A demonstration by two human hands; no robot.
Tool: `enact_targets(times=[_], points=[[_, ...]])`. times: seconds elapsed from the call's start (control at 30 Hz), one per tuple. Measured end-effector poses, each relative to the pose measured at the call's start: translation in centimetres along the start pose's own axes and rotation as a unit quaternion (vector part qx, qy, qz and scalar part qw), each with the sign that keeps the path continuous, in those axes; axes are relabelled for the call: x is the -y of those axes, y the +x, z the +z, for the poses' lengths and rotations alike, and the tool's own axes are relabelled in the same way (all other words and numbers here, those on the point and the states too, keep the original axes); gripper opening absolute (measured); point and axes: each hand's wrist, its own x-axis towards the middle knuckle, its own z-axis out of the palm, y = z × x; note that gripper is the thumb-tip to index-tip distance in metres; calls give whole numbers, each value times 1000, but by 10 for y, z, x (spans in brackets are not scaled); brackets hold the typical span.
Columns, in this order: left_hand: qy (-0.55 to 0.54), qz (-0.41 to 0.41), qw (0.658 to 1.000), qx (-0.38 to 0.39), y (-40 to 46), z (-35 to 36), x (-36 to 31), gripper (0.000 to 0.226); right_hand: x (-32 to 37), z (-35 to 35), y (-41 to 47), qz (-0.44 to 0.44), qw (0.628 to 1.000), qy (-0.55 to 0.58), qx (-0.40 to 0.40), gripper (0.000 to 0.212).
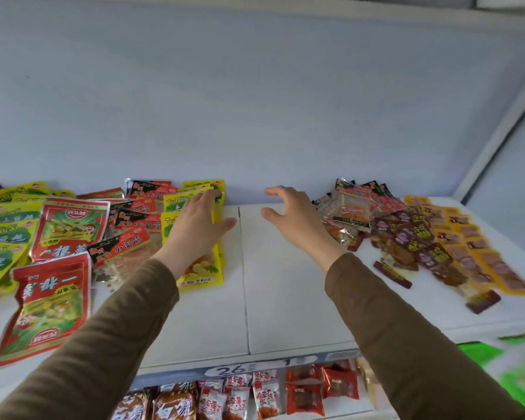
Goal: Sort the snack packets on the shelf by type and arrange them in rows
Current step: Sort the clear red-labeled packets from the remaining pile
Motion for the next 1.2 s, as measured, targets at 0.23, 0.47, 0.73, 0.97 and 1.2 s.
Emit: enact_targets(times=[0.23, 0.47, 0.73, 0.97, 1.2], points=[[49, 4, 999, 17, 16, 61, -81, 51, -75, -59, -10, -10, 999, -34, 16, 42], [67, -8, 997, 23, 23, 115, -151, 44, -148, -115, -13, -46, 993, -87, 60, 43], [47, -35, 997, 50, 41, 147, -182, 46, -205, -150, -3, 19, 998, -61, 27, 43], [11, -80, 993, 91, 77, 182, -186, 62, -227, -146, 4, 243, 925, 288, 43, 56], [20, -191, 969, 156, 107, 215, -187, 118, -234, -131, 20, 400, 736, 547, 16, 37]])
